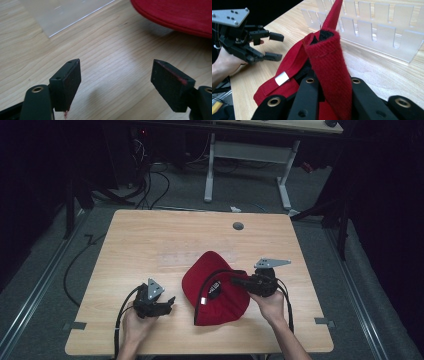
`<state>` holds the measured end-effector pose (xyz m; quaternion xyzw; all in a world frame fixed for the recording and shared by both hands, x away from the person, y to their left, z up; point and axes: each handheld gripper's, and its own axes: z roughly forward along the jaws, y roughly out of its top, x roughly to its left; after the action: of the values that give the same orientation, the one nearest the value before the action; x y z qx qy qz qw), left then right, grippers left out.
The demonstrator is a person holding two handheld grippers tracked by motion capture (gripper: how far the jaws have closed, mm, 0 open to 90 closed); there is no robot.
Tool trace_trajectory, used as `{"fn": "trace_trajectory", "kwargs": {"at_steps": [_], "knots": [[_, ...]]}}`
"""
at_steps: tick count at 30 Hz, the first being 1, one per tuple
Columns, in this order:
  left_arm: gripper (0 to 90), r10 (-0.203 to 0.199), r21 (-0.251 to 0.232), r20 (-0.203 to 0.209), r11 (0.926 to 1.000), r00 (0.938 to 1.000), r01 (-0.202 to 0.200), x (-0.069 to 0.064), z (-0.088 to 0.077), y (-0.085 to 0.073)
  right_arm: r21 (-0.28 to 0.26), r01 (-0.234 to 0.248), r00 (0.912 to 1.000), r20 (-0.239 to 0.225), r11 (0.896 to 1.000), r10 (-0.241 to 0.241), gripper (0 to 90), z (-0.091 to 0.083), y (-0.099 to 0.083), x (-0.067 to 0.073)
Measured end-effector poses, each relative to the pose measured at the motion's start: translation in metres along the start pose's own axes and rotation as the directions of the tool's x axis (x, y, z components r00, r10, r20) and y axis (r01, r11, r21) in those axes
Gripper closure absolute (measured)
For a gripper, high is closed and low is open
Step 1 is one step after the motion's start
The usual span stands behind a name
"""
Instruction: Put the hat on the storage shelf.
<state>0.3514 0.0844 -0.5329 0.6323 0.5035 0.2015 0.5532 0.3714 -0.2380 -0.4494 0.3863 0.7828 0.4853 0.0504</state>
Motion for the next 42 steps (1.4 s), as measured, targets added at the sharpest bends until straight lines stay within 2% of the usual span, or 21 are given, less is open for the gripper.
{"fn": "trace_trajectory", "kwargs": {"at_steps": [6,18,29,31,34,42], "knots": [[24.0,0.018,-0.007,0.039,0.9998,0.9991,-0.018,-0.015,0.004,0.001,-0.017,-0.011,0.9999,-0.009,1.000,0.011,85.4,-0.004,0.009,0.000],[23.9,0.031,-0.011,0.078,0.9995,0.9965,-0.031,-0.031,0.009,0.004,-0.032,-0.026,0.9995,-0.017,0.999,0.025,85.4,-0.003,0.022,0.004],[24.0,0.013,-0.036,0.120,0.9993,0.9927,-0.009,-0.043,0.011,0.006,-0.032,-0.037,0.9991,-0.021,0.999,0.036,85.3,0.003,0.029,0.008],[22.5,0.023,-0.051,0.103,0.9985,0.9944,-0.018,-0.046,0.010,0.007,-0.028,-0.043,0.9990,-0.010,0.999,0.043,85.3,0.004,0.029,0.007],[21.9,0.025,-0.059,0.107,0.9981,0.9939,-0.018,-0.047,0.009,0.009,-0.025,-0.050,0.9987,-0.005,0.998,0.050,85.3,0.004,0.029,0.005],[20.0,0.083,-0.086,0.098,0.9935,0.9917,-0.074,-0.052,0.006,0.011,0.010,-0.052,0.9981,0.036,0.999,0.051,85.1,0.004,0.027,0.003]]}}
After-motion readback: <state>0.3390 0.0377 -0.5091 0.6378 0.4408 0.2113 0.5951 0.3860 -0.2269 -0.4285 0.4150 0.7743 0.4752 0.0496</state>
